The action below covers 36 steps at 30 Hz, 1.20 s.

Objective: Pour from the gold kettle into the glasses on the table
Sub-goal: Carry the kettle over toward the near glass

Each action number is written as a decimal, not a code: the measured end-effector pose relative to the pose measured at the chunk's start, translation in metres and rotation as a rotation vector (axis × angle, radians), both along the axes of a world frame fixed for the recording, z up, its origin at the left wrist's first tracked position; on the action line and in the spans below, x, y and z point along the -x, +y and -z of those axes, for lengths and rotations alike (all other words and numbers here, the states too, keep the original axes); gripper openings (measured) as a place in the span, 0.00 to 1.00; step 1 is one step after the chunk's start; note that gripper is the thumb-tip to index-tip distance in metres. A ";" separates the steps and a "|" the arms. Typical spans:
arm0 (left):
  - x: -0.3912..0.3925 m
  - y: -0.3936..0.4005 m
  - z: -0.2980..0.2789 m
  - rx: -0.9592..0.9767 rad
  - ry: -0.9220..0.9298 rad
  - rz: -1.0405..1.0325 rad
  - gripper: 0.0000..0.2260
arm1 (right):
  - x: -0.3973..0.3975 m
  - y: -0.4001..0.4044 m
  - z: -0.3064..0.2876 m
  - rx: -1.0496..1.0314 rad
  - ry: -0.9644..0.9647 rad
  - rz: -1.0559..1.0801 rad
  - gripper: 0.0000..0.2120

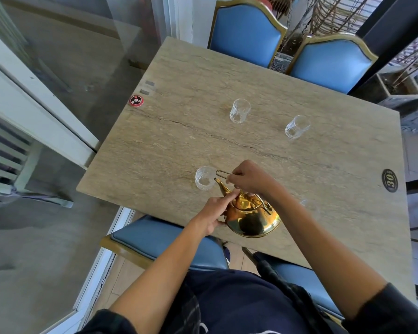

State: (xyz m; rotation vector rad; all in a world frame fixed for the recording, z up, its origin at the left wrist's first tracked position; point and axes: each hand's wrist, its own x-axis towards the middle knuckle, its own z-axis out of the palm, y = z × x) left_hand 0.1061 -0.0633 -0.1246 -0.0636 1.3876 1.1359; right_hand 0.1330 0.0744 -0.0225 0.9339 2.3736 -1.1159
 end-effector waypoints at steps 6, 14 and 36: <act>0.000 0.000 -0.002 -0.002 0.000 -0.001 0.28 | 0.000 0.000 0.000 -0.001 0.002 0.000 0.16; 0.001 -0.002 -0.006 -0.020 -0.013 -0.019 0.27 | 0.000 -0.002 0.002 0.010 0.008 -0.001 0.16; 0.007 -0.009 0.005 0.002 -0.004 -0.002 0.28 | 0.002 -0.014 0.004 0.004 -0.025 0.049 0.17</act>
